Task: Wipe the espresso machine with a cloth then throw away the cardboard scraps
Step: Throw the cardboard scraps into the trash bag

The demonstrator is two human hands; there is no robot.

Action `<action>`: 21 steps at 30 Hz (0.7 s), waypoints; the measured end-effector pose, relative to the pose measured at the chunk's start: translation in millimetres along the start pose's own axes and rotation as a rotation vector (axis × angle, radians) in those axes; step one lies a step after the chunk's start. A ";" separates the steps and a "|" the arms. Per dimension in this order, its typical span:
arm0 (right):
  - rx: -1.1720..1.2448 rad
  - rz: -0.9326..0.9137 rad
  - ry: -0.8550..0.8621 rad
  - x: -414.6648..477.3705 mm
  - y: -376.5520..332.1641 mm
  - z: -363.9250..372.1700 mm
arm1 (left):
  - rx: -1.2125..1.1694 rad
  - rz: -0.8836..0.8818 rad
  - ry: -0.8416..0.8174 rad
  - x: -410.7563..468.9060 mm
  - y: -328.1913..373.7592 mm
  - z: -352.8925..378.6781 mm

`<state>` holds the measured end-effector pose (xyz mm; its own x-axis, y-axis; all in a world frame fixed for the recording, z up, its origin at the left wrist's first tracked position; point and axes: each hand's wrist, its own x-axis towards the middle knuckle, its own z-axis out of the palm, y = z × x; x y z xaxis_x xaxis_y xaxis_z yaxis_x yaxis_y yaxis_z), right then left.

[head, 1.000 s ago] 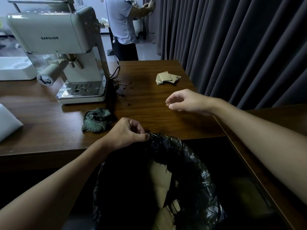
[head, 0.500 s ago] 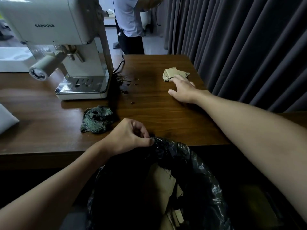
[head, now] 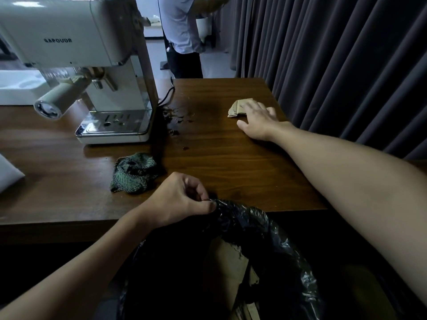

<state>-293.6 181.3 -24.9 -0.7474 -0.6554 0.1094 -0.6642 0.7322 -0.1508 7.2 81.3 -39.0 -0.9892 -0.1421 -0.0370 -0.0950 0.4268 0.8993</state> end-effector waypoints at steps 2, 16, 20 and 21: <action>0.038 0.045 -0.181 1.4 5.5 -0.5 | 0.000 -0.001 -0.003 -0.4 1.0 0.1; 0.126 -0.068 -0.043 -47.7 -5.7 -1.2 | 0.034 -0.024 0.022 0.1 4.5 0.8; 0.153 -0.025 -0.028 -59.5 -6.6 -10.9 | 0.044 -0.024 0.032 0.1 5.9 1.4; 0.154 -0.015 -0.061 -63.1 -5.0 -11.5 | 0.046 -0.021 0.031 0.0 6.2 1.4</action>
<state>-243.3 221.1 -19.7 -0.7316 -0.6796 0.0537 -0.6612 0.6881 -0.2989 6.4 85.1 -34.1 -0.9830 -0.1784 -0.0421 -0.1218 0.4637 0.8776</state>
